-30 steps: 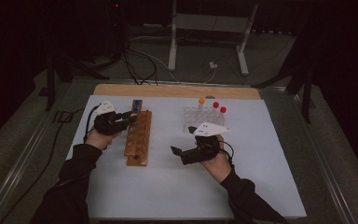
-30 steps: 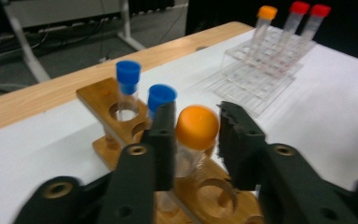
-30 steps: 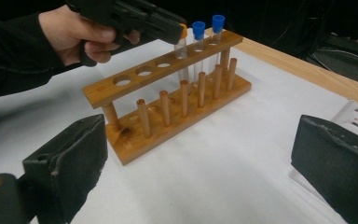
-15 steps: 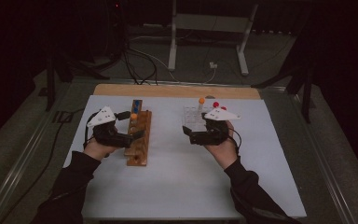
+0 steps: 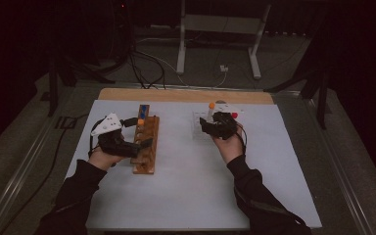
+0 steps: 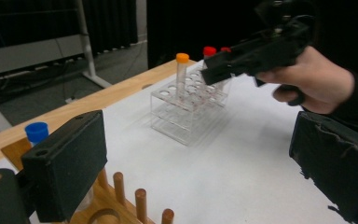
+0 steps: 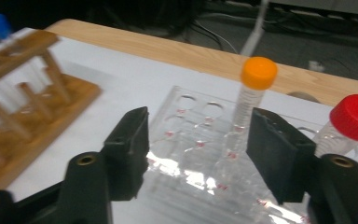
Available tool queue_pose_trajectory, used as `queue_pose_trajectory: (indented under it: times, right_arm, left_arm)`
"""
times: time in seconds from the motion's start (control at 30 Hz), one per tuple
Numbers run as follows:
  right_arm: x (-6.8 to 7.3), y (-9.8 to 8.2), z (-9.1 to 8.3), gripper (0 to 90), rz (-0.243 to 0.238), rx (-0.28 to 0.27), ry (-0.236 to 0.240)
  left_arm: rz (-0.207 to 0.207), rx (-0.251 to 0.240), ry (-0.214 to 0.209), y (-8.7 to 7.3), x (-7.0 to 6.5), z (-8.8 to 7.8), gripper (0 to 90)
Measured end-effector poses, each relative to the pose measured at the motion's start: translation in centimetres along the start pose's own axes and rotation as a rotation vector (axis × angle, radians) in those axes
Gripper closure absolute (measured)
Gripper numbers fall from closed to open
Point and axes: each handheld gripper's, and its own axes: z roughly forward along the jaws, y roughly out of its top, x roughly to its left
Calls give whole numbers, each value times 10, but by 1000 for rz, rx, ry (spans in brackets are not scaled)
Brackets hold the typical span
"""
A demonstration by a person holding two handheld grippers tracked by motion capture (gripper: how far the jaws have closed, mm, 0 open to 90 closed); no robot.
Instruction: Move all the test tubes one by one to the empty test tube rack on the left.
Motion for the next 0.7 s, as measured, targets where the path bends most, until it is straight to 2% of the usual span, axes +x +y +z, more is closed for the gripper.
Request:
queue_pose_trajectory:
  times: [0.07, 0.3, 0.47, 0.53, 0.7]
  right_arm:
    - [-1, 2, 5, 426, 0, 5, -41]
    - [-6, 4, 22, 504, 7, 45, -109]
    - [-8, 6, 30, 558, 31, 49, -109]
    - [-8, 6, 33, 581, 21, 53, -133]
    - [-9, 7, 40, 608, 37, 64, -138]
  left_arm:
    - [0, 0, -1, 0, 0, 0, 50]
    - [1, -5, -7, 1, -1, 0, 50]
    - [5, -4, -6, 2, -1, 0, 51]
    - [4, -5, -3, 2, -1, 0, 51]
    - [4, 4, -7, 1, -1, 0, 51]
